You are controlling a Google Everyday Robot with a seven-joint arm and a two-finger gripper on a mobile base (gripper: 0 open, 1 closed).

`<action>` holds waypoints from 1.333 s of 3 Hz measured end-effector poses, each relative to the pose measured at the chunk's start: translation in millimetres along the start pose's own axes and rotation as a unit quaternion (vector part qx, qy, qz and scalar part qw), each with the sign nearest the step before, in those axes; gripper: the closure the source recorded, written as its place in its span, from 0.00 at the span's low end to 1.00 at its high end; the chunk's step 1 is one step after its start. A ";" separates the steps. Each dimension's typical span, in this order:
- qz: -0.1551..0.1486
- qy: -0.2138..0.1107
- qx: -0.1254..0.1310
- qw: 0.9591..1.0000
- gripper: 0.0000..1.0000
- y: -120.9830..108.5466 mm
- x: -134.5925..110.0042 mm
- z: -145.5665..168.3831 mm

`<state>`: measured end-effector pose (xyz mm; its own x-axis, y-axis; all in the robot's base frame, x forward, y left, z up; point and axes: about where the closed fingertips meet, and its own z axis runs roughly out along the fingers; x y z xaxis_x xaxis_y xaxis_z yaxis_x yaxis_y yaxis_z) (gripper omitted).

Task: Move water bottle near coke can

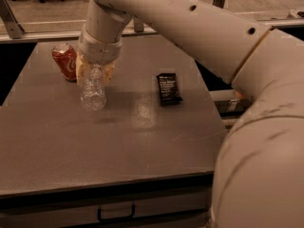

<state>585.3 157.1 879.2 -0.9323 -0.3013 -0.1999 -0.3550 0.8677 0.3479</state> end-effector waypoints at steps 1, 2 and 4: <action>0.008 0.005 -0.011 1.000 0.36 0.3 -10.1 11.6; 0.012 0.009 -0.017 1.000 0.13 0.3 -14.9 18.7; 0.010 0.009 -0.019 1.000 0.00 -0.4 -15.4 20.2</action>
Offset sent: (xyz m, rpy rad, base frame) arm 0.0219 0.0145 -0.0171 0.0400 0.0499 -0.0191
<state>601.1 169.3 863.7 -0.9401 -0.2913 -0.1770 -0.3386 0.8581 0.3859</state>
